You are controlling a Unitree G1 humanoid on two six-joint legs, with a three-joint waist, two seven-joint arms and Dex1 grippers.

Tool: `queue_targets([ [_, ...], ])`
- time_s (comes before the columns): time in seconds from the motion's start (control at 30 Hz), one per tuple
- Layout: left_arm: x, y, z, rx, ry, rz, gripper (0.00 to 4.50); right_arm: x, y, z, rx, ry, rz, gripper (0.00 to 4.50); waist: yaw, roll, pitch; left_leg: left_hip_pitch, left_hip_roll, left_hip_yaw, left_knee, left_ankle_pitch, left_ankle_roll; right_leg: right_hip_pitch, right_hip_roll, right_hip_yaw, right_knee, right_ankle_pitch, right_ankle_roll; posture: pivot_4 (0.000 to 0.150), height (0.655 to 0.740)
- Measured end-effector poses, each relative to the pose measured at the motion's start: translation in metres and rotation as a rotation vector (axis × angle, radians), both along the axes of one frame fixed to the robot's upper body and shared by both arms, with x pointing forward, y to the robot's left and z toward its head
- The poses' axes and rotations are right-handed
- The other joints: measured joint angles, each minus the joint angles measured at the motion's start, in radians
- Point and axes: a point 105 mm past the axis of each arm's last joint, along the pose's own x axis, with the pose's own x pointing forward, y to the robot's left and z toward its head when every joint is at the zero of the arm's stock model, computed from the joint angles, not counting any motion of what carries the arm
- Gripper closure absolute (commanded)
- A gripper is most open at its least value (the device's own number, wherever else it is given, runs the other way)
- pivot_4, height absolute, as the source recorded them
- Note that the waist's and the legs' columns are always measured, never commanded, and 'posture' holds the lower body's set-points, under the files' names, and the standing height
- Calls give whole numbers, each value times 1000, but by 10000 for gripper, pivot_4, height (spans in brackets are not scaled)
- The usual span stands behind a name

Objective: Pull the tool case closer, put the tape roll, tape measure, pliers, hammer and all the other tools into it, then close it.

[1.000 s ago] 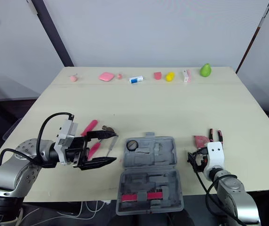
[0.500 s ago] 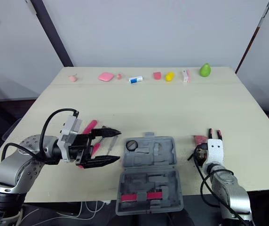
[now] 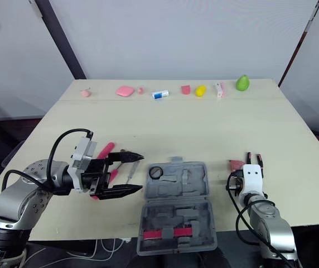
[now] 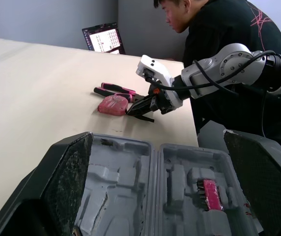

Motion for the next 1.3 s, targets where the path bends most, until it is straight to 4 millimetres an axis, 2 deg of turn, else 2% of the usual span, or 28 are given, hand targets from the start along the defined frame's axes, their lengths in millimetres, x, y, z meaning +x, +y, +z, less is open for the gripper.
queue_targets([
  [0.3,-3,1,-1,7,0,-20,0,-18,9,4,-40,16,213,44501,1,0,0,0,0,0,0,0,0,0,0,0,0,0,0,1500,7400],
  [0.4,-9,0,-3,24,11,-45,0,-37,8,4,-80,64,355,44501,2,0,0,0,0,0,0,0,0,0,0,0,-1,0,0,1500,7400],
  [0.47,-11,0,-3,24,11,-58,0,-47,15,6,-71,89,430,44501,3,0,0,0,0,0,0,0,0,0,0,0,0,-1,1,1500,7400],
  [0.53,-12,0,-2,25,11,-63,0,-51,18,6,-65,97,458,44501,2,0,0,0,0,0,0,0,0,0,0,0,0,-1,2,1500,7400],
  [0.57,-13,0,-2,30,12,-71,0,-62,21,3,-65,135,511,44501,3,0,0,0,0,0,0,0,0,0,0,0,0,-2,2,1500,7400],
  [0.8,-15,1,-3,37,15,-91,0,-77,24,0,-42,191,561,44501,4,-1,0,0,0,-1,0,0,0,0,0,0,-1,-1,2,1500,7400],
  [1.3,-15,8,-7,60,19,-100,0,-89,26,-1,-27,236,593,44501,4,-1,0,0,0,0,0,0,0,0,0,0,-1,-2,3,1500,7400],
])
